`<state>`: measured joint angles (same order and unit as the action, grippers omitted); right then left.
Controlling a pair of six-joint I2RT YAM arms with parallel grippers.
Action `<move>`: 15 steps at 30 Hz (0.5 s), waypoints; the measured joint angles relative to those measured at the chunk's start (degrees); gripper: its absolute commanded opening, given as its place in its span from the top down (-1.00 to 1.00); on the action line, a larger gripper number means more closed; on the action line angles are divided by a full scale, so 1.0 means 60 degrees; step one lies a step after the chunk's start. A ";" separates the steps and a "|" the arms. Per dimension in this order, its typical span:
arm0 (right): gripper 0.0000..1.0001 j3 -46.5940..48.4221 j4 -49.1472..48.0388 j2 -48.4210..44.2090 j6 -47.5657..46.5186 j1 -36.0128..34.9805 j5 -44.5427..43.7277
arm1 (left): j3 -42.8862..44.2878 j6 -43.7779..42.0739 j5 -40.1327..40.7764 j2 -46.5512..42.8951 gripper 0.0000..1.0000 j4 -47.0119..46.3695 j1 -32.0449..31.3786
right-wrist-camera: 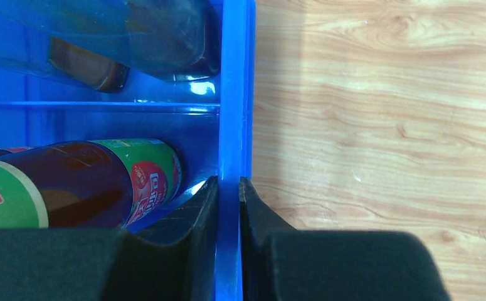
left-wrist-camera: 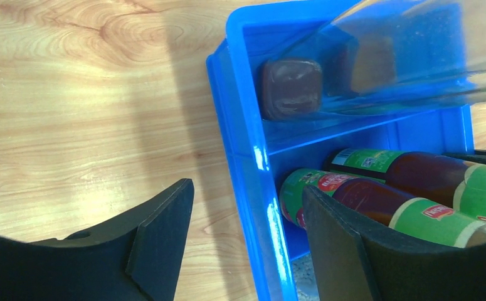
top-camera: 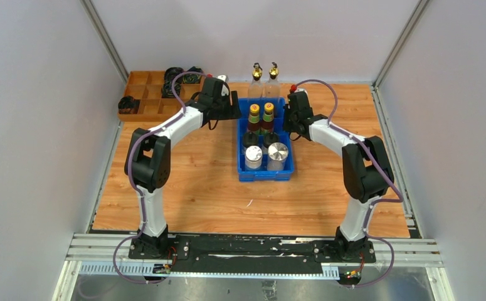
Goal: Organize the condiment bottles
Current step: Move the storage box to the center of the board.
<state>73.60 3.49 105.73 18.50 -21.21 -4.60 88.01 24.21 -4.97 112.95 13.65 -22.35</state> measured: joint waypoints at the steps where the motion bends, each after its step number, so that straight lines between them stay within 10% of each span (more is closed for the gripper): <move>1: 0.99 -0.0073 0.0029 -0.0069 0.0066 -0.0018 -0.0117 | -0.0015 0.0007 -0.0004 0.0000 -0.38 -0.0025 -0.0007; 11: 0.98 -0.0444 0.0255 -0.0397 0.0823 -0.0215 -0.1075 | -0.0215 0.0044 -0.0033 0.0000 -0.38 -0.0091 -0.0098; 15: 0.49 -0.0444 0.0306 -0.0401 0.0954 -0.0259 -0.1224 | -0.0288 0.0036 -0.0029 0.0000 -0.46 -0.0076 -0.0109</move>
<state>70.94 5.32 103.33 24.23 -22.76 -11.94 86.28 24.43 -5.15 112.95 13.19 -23.00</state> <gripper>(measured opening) 0.194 0.693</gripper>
